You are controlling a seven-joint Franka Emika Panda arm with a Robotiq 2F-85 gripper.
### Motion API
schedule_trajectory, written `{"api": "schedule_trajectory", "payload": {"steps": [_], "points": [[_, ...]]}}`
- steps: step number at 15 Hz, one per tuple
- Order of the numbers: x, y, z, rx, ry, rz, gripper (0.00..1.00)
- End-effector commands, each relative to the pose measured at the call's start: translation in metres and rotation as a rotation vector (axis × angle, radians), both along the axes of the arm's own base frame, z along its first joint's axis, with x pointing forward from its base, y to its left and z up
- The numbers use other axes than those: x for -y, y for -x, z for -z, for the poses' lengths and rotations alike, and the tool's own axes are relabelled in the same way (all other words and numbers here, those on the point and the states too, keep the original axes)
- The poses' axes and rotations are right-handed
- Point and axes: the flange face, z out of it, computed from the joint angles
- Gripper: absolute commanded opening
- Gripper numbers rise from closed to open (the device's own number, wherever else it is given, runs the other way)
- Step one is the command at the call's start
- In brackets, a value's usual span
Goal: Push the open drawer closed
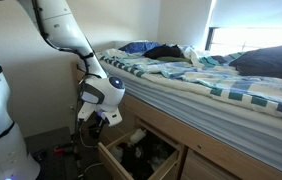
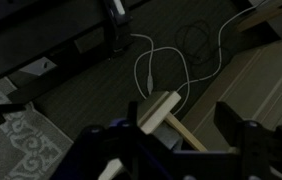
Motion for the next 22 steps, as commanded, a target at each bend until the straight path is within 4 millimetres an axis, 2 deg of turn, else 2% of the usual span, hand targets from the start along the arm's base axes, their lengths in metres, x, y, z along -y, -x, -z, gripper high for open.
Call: {"api": "schedule_trajectory", "payload": {"steps": [1, 7, 8, 13, 22], "points": [[0.009, -0.001, 0.019, -0.064, 0.036, 0.064, 0.49], [0.025, 0.007, 0.051, -0.159, 0.12, 0.247, 0.03], [0.027, 0.008, 0.058, -0.176, 0.141, 0.271, 0.0], [0.025, 0.002, 0.087, -0.263, 0.23, 0.344, 0.0], [0.017, -0.034, 0.128, -0.332, 0.359, 0.431, 0.0]]}}
